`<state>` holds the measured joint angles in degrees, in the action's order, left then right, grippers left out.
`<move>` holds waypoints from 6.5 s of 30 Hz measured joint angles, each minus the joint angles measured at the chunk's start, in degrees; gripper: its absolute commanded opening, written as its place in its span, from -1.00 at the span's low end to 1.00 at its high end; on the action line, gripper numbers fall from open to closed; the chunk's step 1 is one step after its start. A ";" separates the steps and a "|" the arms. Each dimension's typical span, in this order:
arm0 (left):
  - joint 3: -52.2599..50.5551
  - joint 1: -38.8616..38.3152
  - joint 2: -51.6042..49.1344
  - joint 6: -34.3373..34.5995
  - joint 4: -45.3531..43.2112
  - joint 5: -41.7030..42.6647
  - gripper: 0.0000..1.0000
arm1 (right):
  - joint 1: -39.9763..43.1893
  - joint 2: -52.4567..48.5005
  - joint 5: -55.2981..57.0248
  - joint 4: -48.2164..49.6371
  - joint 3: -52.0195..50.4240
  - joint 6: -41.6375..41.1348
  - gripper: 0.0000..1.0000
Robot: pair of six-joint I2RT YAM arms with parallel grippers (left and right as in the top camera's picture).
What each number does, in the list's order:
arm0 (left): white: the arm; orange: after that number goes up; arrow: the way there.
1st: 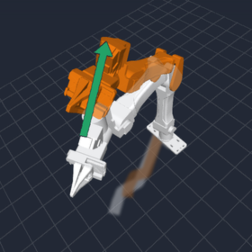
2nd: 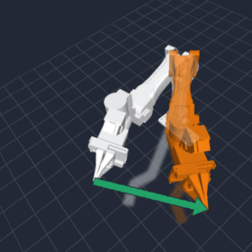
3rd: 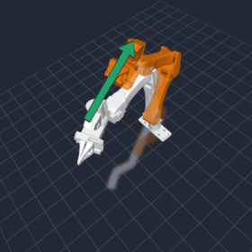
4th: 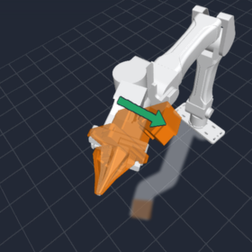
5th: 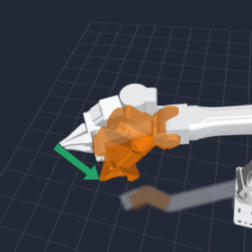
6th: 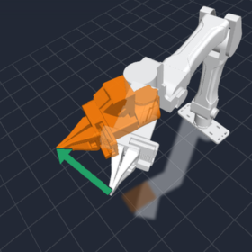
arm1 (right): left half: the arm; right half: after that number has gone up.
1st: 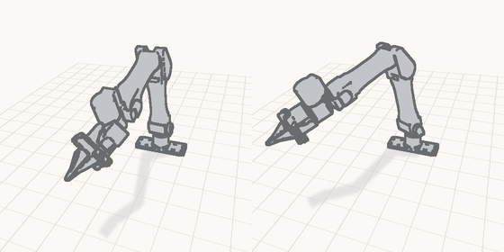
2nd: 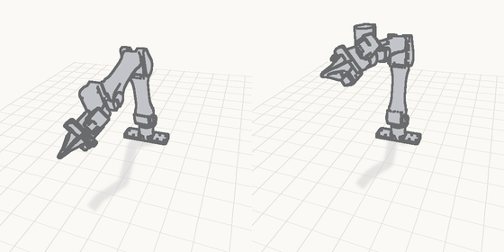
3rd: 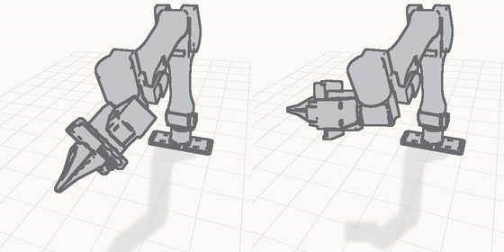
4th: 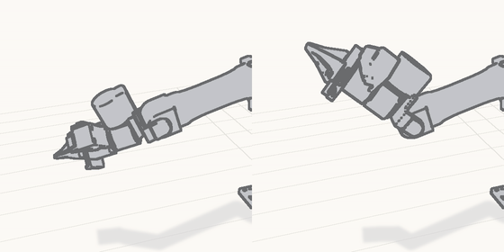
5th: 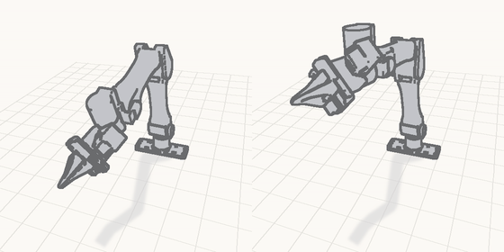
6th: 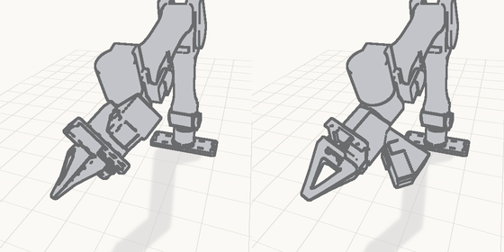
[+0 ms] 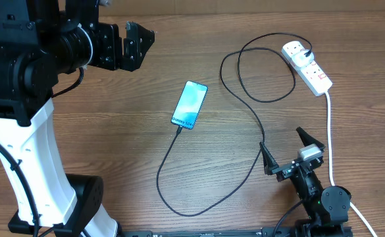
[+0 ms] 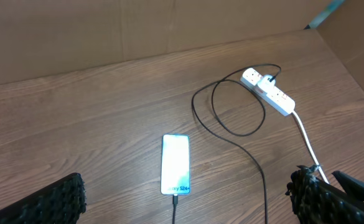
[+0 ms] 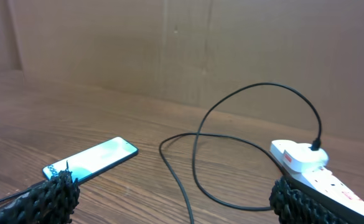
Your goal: Plug charger to phone and switch on socket
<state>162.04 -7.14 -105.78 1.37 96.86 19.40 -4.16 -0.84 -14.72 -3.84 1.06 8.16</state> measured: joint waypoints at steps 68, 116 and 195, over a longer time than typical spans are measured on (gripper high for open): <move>0.00 0.00 0.00 0.00 0.00 0.00 1.00 | 0.00 0.00 12.83 -1.31 0.00 -5.16 1.00; -60.83 0.13 31.61 -0.07 -32.06 -7.78 0.99 | 0.00 0.00 12.83 -1.31 0.00 -5.14 1.00; -161.11 9.49 104.83 2.16 -101.26 -17.44 1.00 | 0.00 0.00 12.85 -1.33 0.00 -5.16 0.99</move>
<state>0.93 2.35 -0.95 3.53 -4.40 1.96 -4.16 -0.84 -1.87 -5.17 1.06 3.01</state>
